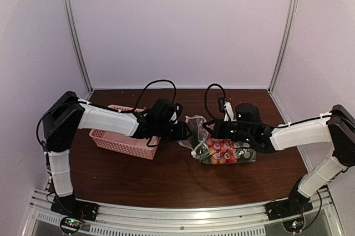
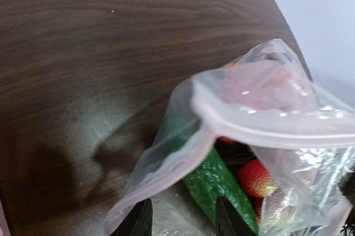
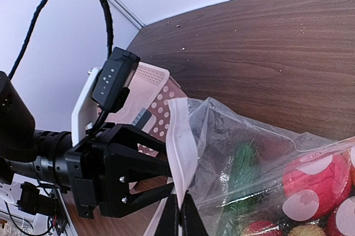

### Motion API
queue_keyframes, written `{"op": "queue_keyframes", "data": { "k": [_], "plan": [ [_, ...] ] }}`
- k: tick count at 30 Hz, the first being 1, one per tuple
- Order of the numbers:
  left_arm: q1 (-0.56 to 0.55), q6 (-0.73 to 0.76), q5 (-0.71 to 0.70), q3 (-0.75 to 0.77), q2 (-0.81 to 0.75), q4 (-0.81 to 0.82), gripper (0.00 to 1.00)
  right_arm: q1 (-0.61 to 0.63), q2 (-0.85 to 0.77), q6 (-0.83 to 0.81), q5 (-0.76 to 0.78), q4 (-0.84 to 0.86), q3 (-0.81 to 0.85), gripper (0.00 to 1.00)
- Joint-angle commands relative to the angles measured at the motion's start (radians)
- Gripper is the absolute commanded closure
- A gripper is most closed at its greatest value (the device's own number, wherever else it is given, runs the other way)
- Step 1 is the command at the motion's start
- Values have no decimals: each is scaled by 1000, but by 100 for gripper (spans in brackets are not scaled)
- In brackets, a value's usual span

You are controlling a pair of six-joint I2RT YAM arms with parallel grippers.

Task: Open the zip-top bag and remove the fake food

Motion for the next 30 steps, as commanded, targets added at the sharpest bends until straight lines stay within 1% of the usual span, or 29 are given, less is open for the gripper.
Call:
{"op": "queue_keyframes", "data": {
  "k": [1, 6, 15, 21, 25, 30],
  "plan": [
    [-11, 28, 41, 10, -20, 113, 60, -6, 15, 15, -22, 42, -15, 100],
    [-10, 2, 54, 60, 45, 96, 60, -6, 4, 11, -17, 41, -17, 100],
    [-11, -15, 73, 149, 166, 103, 46, -6, 3, 9, -15, 46, -26, 100],
    [-10, -25, 97, 205, 247, 108, 43, -6, 4, 3, -10, 44, -35, 100],
    [-10, -26, 109, 232, 285, 99, 44, -10, 3, 2, -9, 42, -43, 100],
    [-9, -10, 107, 228, 261, 89, 57, -19, -10, -3, -5, 26, -49, 100]
  ]
}}
